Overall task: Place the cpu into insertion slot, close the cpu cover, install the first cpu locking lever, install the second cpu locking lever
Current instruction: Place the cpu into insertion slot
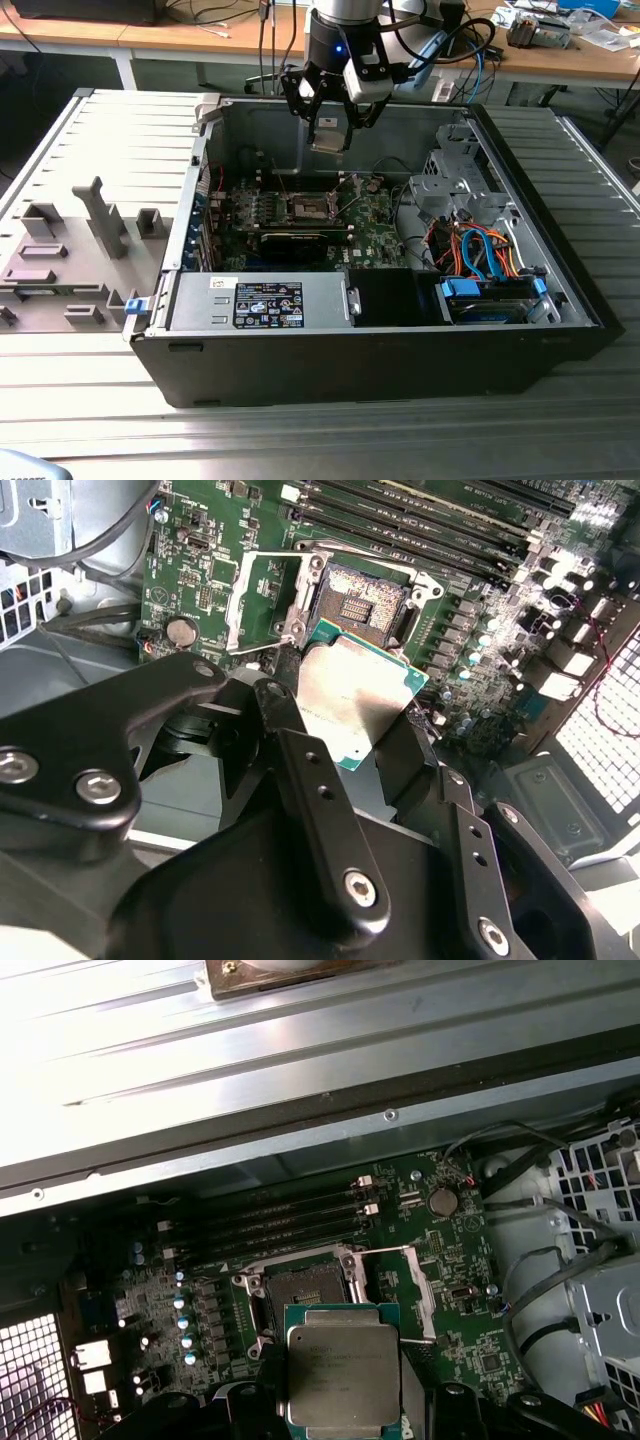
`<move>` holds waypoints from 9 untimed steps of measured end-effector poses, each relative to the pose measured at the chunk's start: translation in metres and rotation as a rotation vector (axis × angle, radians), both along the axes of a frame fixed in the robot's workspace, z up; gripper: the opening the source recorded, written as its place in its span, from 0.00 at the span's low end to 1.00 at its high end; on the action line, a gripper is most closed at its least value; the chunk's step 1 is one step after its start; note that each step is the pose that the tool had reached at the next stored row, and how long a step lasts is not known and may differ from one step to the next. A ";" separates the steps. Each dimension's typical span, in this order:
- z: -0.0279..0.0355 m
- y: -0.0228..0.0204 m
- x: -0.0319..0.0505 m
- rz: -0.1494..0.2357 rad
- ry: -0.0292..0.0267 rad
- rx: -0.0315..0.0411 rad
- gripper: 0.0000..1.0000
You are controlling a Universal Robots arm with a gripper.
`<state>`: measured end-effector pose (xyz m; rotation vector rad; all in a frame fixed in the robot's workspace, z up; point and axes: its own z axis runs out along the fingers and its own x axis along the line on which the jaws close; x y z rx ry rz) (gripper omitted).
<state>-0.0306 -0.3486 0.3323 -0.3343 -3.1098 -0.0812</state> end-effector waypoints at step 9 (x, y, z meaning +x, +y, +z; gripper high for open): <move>-0.0001 0.0000 0.0000 -0.005 0.0000 0.0000 0.55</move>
